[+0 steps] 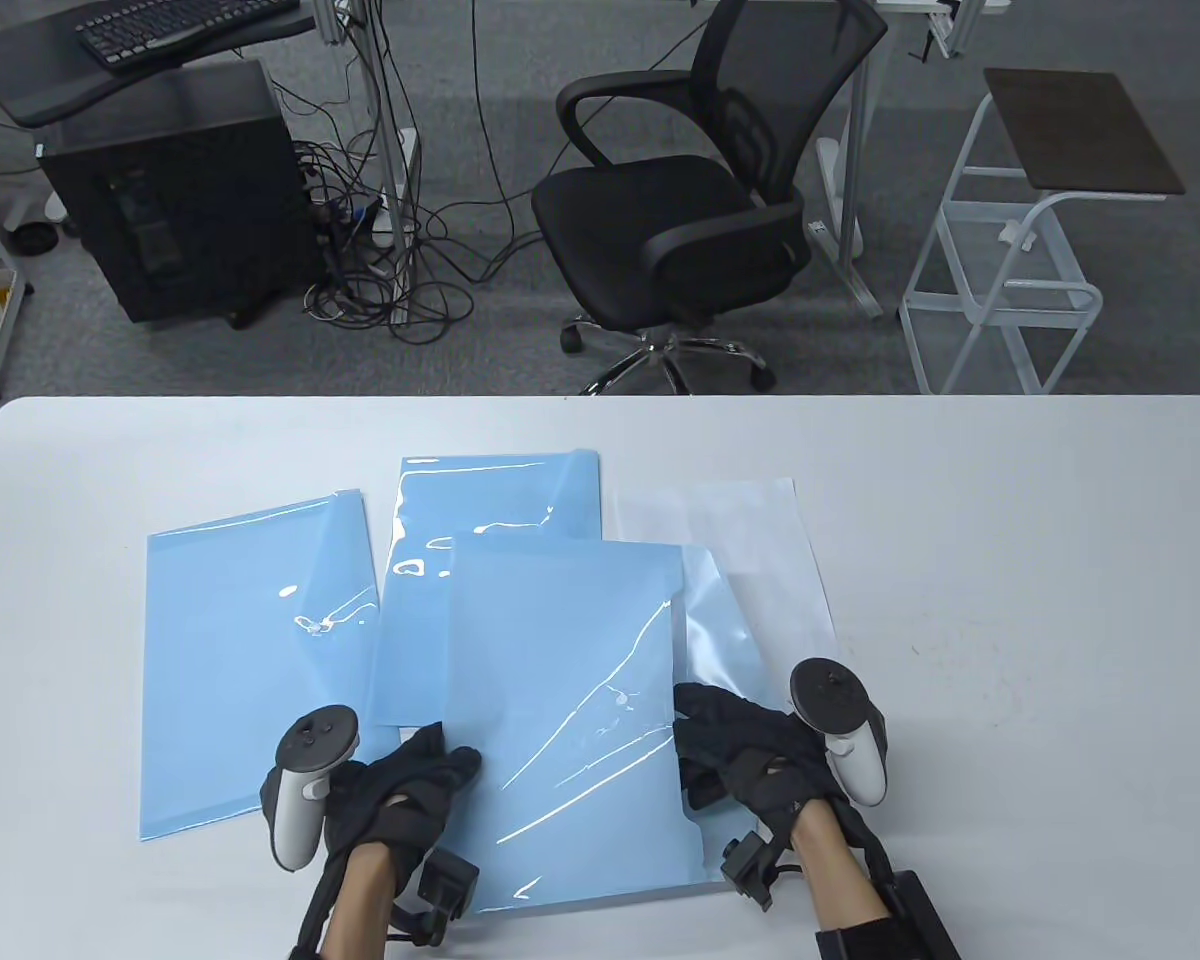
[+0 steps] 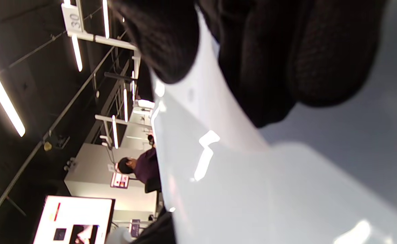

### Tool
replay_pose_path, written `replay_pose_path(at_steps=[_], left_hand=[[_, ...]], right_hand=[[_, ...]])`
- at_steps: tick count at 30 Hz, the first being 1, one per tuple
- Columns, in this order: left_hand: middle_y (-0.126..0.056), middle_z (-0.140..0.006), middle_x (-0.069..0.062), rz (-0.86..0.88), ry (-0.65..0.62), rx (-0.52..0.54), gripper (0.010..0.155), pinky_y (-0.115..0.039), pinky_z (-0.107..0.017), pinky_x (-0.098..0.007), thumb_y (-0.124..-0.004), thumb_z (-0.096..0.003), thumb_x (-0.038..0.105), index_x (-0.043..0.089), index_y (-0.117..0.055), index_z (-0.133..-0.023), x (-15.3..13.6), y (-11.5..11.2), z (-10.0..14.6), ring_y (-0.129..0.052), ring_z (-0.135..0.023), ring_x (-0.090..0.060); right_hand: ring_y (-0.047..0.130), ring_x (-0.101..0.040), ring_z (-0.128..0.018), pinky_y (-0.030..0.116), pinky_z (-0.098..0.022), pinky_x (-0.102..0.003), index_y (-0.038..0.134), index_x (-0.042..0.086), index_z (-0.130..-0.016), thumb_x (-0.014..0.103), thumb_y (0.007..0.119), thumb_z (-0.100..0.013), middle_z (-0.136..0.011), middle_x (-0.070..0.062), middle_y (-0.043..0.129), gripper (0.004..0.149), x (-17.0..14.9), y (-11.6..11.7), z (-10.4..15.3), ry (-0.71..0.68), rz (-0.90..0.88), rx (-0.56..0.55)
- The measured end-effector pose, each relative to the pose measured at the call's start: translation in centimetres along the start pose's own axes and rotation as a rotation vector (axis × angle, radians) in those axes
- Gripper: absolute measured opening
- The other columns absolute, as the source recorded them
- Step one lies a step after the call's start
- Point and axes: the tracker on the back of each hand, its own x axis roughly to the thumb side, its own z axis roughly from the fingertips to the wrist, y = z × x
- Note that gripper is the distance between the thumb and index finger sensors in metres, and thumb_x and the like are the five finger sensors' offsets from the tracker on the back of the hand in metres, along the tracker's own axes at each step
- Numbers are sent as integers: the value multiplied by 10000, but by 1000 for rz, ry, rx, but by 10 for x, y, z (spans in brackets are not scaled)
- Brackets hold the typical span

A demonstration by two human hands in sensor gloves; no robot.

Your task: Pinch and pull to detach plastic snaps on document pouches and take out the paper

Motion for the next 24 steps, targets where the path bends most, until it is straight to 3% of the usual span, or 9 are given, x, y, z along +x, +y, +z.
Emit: replay_pose_path(at_steps=[3,8,15,20,24], left_hand=[[-836,-946,-49,8,-7,13,467,-866,-532,-424,-707,-594,268,149,-607,-1035,-1,2,1,-987,-721,-293],[-839,-943,-42,77,-19,-3,460,-871,-528,-411,-695,-601,283,155,-608,-1035,-4,5,2,-991,-715,-282],[-855,-931,-40,79,-31,16,454,-888,-510,-399,-697,-600,281,159,-620,-1031,-2,6,3,-1008,-698,-266],[-865,-918,-35,82,-43,71,443,-896,-499,-385,-697,-596,273,172,-633,-1023,-2,14,6,-1019,-677,-255],[-874,-898,-38,109,-59,57,437,-902,-483,-368,-690,-587,259,184,-638,-1015,-2,18,7,-1026,-643,-242]], right_hand=[[1096,-262,-414,959,-253,-411,696,-58,-971,234,884,-485,-713,-134,1025,598,-1,1,0,18,-26,-40],[1085,-254,-396,950,-247,-407,735,-8,-955,206,899,-481,-703,-116,1029,545,1,1,2,-2,-40,-52],[1061,-254,-383,937,-240,-427,727,-3,-966,236,909,-496,-691,-104,1016,557,17,-4,10,-24,203,-228],[1054,-265,-381,929,-238,-442,723,-17,-967,240,907,-500,-686,-112,1011,564,17,-21,17,-7,123,-320],[1059,-261,-379,933,-235,-438,715,-48,-970,269,910,-500,-685,-119,1013,600,6,-31,20,13,-49,-245]])
